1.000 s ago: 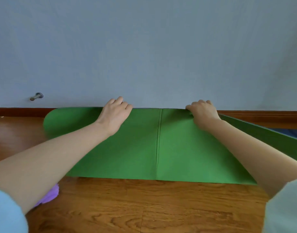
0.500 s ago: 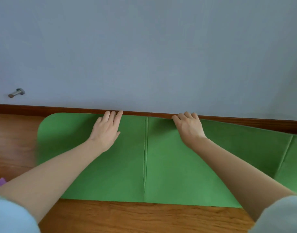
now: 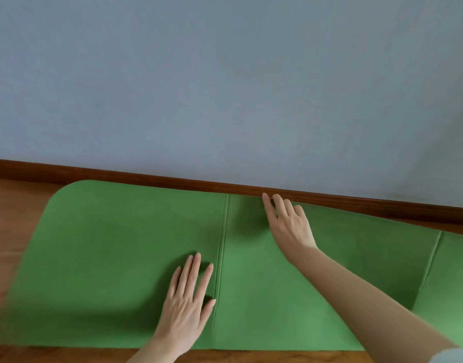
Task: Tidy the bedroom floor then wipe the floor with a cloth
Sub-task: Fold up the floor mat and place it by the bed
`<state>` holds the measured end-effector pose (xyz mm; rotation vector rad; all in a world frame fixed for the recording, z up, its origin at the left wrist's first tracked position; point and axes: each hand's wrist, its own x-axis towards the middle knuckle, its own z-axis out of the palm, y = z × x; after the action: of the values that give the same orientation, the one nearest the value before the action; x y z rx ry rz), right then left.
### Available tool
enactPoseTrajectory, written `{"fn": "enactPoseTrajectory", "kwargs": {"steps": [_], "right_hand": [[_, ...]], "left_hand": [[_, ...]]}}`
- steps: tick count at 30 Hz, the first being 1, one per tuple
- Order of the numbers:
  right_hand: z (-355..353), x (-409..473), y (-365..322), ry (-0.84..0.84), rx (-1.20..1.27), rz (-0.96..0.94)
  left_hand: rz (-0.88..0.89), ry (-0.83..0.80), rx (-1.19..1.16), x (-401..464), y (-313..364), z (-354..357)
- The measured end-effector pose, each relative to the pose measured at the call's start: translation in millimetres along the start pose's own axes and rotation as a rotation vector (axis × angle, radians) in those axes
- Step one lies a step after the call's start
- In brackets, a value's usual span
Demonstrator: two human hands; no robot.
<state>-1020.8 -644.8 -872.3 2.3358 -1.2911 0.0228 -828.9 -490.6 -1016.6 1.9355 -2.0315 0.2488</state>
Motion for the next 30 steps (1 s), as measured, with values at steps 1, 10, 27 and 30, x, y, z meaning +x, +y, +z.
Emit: {"fn": "enactPoseTrajectory", "kwargs": {"steps": [1, 10, 27, 30], "right_hand": [[6, -1, -4, -0.038, 0.043, -0.003], [59, -35, -48, -0.524, 0.256, -0.026], [96, -88, -52, -0.685, 0.461, -0.121], [101, -91, -48, -0.688, 0.507, -0.137]], "left_hand": [[0.038, -0.003, 0.003, -6, -5, 7], [0.116, -0.186, -0.03, -10, -38, 62], [0.046, -0.231, -0.087, -27, -27, 58], [0.21, -0.182, -0.005, -49, -15, 63]]}}
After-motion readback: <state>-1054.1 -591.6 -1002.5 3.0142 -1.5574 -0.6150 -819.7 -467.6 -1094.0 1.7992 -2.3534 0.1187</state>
